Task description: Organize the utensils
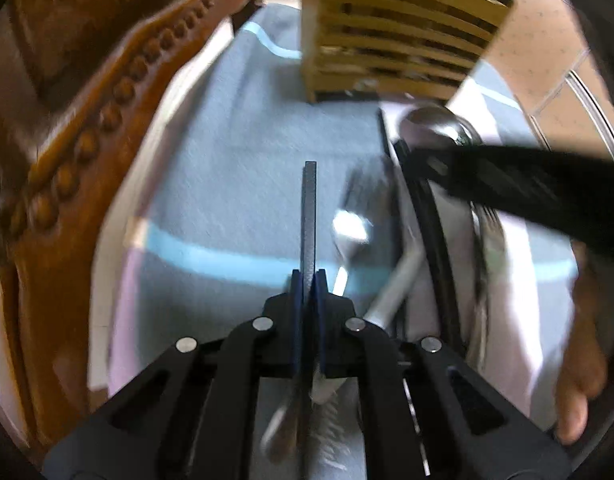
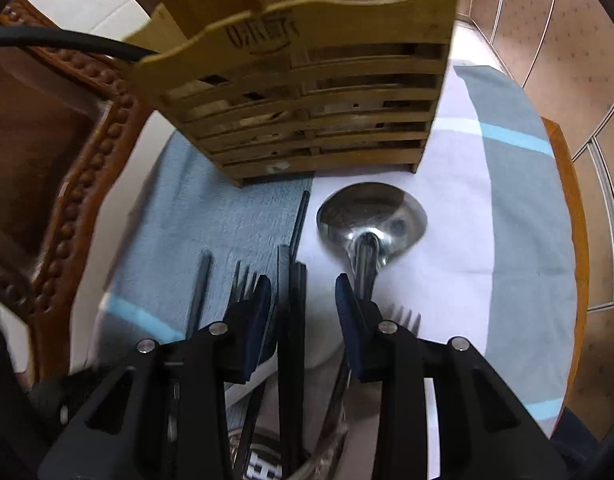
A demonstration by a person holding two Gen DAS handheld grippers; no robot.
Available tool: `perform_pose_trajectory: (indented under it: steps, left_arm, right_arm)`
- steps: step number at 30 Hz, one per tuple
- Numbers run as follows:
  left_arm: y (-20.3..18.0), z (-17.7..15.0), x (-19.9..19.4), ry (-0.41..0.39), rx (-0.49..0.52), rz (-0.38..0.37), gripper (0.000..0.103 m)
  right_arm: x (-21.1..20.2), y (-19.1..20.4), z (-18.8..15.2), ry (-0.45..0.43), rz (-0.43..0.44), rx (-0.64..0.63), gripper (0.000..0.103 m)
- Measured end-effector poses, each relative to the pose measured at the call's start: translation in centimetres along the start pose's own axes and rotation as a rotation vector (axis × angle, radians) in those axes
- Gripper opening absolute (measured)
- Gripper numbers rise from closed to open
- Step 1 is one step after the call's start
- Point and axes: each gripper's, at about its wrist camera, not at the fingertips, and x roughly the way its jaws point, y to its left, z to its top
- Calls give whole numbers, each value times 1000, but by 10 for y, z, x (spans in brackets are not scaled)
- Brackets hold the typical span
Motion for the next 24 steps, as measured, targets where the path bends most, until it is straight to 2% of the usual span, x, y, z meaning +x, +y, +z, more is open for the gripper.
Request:
perform_pose_trajectory:
  steps: [2,3,4,7,12,15,18,21,22,24]
  left_arm:
    - [-2,-7,-4,-1,6,-27,6]
    - [-4,-10,-7,-5,6,-34,6]
    - [-3,-10,-9,-14,7,-33,6]
    - [4,-4,-21,-56,1,-2,7]
    - [13,20,-23,-64,-24,12,7]
    - [15,38,-12,-56,-25,15,13]
    - [7,51,3,-39,-10,29,14]
    - [4,54,14,-16,1,43,13]
    - [4,54,14,-18,-1,33,6]
    - [2,52,13,-19,5,38,6]
  right_arm:
    - [3,5,1,7,-4,-17,34]
    - [4,6,1,13,-4,-23,18]
    - [3,7,1,21,8,-24,15]
    - [-4,6,-1,17,22,-14,15]
    - [-32,0,-4,-26,51,3,15]
    - [-58,-5,-3,-68,74,7,15]
    - [-72,-8,0,-89,79,4,15]
    - [-80,-27,0,-84,53,21,15]
    - [-81,-34,-1,-79,37,35,15]
    - [-83,-50,-5,-72,6,57,16]
